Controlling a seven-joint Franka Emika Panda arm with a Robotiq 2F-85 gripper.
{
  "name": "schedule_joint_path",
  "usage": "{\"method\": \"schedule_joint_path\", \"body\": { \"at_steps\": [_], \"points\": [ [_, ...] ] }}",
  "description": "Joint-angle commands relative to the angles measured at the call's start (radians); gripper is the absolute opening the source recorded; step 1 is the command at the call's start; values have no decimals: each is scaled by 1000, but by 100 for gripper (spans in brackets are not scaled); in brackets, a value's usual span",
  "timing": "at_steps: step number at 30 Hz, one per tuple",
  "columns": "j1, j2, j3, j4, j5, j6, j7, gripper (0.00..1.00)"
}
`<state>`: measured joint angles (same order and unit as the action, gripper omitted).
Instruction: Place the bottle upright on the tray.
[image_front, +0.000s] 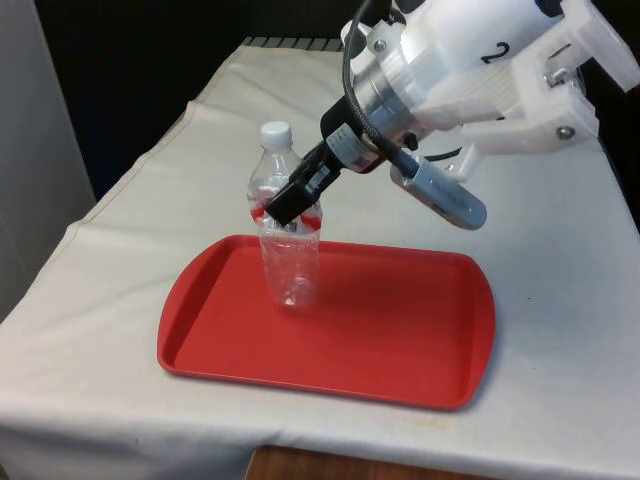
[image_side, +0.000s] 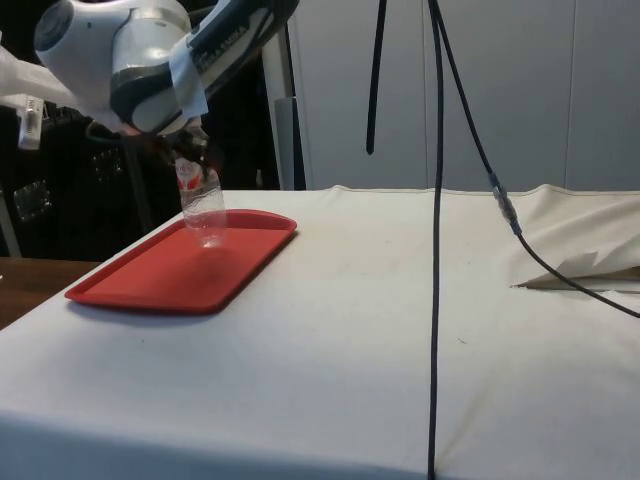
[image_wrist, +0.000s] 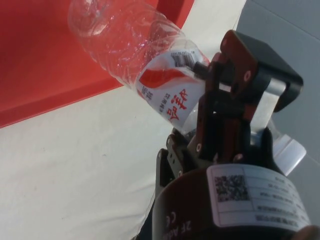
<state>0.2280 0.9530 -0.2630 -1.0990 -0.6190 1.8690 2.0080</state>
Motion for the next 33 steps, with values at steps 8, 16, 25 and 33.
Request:
{"method": "schedule_joint_path", "body": {
  "at_steps": [8, 16, 25, 33],
  "points": [
    [-5, 23, -4, 26, 2, -10, 1, 14],
    [-5, 25, -5, 29, 1, -10, 0, 14],
    [-4, 26, -5, 27, 0, -12, 1, 14],
    [-9, 37, 0, 29, 5, -7, 1, 14]
  ]
}}
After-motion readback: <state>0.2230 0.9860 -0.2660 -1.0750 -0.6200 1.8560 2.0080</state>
